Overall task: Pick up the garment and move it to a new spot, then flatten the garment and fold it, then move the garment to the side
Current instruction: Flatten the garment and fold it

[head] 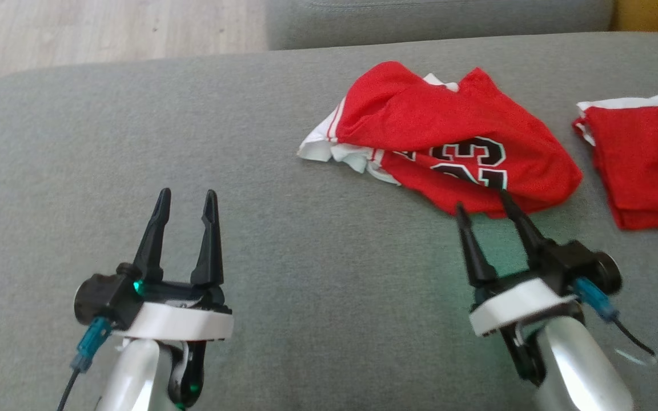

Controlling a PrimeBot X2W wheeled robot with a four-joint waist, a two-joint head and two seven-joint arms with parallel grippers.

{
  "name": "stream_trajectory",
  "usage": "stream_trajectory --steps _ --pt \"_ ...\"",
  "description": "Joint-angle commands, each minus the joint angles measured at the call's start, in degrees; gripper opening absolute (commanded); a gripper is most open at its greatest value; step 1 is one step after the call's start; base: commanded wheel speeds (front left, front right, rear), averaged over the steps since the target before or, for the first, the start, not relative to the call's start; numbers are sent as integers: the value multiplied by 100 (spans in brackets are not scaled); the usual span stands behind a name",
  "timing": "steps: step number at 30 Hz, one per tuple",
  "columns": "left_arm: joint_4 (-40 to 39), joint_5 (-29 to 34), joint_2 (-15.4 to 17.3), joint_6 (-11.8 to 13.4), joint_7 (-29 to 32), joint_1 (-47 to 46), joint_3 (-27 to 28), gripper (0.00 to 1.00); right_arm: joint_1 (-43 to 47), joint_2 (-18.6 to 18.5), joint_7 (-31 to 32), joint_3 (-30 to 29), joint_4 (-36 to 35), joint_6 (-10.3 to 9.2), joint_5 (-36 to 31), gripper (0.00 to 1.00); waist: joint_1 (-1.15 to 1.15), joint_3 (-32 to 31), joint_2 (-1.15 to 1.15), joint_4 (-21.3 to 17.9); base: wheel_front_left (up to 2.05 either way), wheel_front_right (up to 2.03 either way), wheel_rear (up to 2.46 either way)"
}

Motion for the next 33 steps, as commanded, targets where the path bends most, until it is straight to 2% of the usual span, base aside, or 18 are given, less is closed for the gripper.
stream_trajectory --steps 1,5,15,21,25,26,27,28,33 --pt "-181 -43 39 9 -29 -212 112 100 -372 23 -55 262 -117 20 -98 100 0 55 0 104 0 0 0" --pt "-156 -54 39 9 -29 -285 48 100 -681 -12 201 548 139 20 -223 100 0 188 0 314 0 0 0" --pt "-26 -172 17 9 -29 -556 -197 100 -1880 -488 1073 1231 1344 20 -5 100 0 630 0 942 0 0 0" --pt "35 -246 5 9 -29 -664 -314 100 -2466 -677 1196 1173 2118 20 -293 100 0 762 0 1214 0 0 0" --pt "63 -296 -2 9 -29 -719 -363 100 -2781 -634 1338 1051 2907 20 -630 100 0 801 0 1384 0 0 0" --pt "66 -299 -3 9 -29 -717 -363 100 -2823 -598 1342 1092 3043 20 -640 89 0 799 0 1396 0 0 0" --pt "67 -301 -4 9 -29 -713 -358 100 -2866 -558 1315 1135 3155 20 -629 28 0 795 0 1399 0 0 0" --pt "68 -302 -4 9 -29 -709 -350 100 -2914 -525 1263 1189 3243 20 -620 0 0 792 0 1394 0 0 0" --pt "84 -276 -6 9 -29 -658 -252 100 -3096 -233 611 1384 3337 20 -309 0 0 670 0 1253 0 0 0"
